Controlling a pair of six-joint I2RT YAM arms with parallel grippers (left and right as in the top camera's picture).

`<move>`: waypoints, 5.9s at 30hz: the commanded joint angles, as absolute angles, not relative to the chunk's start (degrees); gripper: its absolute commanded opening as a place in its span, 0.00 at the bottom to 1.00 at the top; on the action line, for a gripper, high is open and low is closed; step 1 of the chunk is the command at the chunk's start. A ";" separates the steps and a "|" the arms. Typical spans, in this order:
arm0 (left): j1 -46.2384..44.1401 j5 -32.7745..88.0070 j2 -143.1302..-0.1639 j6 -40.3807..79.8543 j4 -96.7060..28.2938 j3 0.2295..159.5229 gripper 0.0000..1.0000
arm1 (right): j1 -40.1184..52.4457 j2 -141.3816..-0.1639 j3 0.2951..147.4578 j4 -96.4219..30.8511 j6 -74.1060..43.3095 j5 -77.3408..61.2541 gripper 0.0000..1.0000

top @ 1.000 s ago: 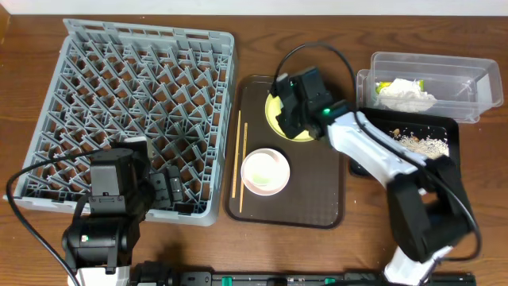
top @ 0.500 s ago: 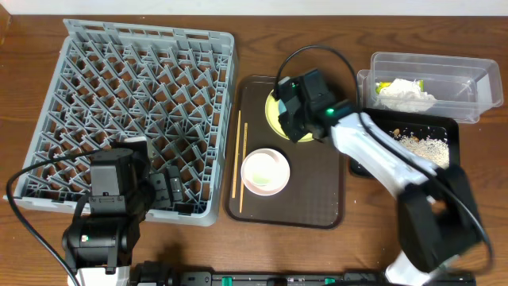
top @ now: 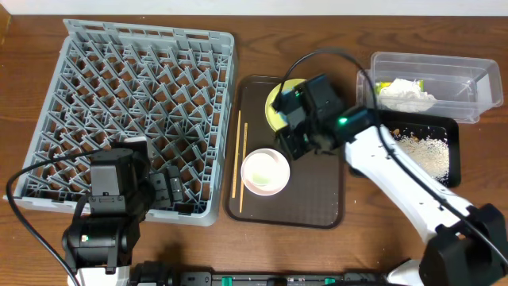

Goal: Sort waste into correct bins and load items into the dishwasher

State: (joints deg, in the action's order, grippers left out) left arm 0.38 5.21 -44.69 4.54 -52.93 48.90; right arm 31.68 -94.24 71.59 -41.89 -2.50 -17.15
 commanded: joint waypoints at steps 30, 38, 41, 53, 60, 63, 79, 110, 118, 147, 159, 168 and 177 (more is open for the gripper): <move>0.69 6.98 -44.60 5.02 -52.42 49.95 0.94 | 32.91 -96.57 74.06 -45.19 -9.82 -11.79 0.01; 0.69 26.02 -47.46 8.43 -46.33 49.93 0.94 | 19.79 -87.96 75.96 -43.40 -14.28 -21.45 0.01; 0.69 36.53 -50.85 11.20 -41.87 49.93 0.94 | 16.97 -88.64 75.94 -42.85 -14.06 -34.44 0.01; 0.56 82.52 -69.25 15.73 -14.48 49.93 0.95 | 19.05 -93.67 75.94 -29.82 -12.03 -68.90 0.01; -3.07 83.61 -73.21 21.12 -5.06 49.93 0.94 | 21.30 -94.04 75.94 -27.00 -12.21 -71.44 0.01; -5.04 83.53 -73.19 24.27 0.21 49.93 0.94 | 21.69 -94.04 75.94 -26.98 -12.21 -71.42 0.01; -11.60 84.03 -73.21 37.82 15.33 49.93 0.85 | 21.34 -94.04 75.94 -24.49 -12.43 -71.40 0.01; -8.64 73.78 -73.21 46.41 15.35 49.93 0.94 | 16.73 -94.04 75.94 -22.46 -15.73 -67.85 0.01; -8.64 71.68 -73.21 57.39 15.49 49.93 0.93 | 16.80 -94.04 75.94 -20.18 -18.48 -67.51 0.01; -11.90 69.80 -73.21 67.16 26.30 49.93 0.84 | 20.38 -94.04 75.94 -19.88 -19.94 -65.84 0.01; -11.92 69.82 -73.21 63.61 26.26 49.93 0.59 | 20.43 -94.04 75.94 -19.90 -19.92 -65.84 0.14; -11.92 69.82 -73.21 53.28 25.76 49.93 0.57 | 20.08 -94.04 75.94 -19.99 -19.92 -66.52 0.29; -11.86 64.84 -73.32 38.63 17.89 49.84 0.54 | 16.82 -94.04 75.94 -21.10 -19.88 -70.15 0.34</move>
State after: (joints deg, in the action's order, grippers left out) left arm -11.75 68.07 -73.63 47.46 20.08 48.86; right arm 18.59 -93.71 76.01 -20.51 -20.38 -67.92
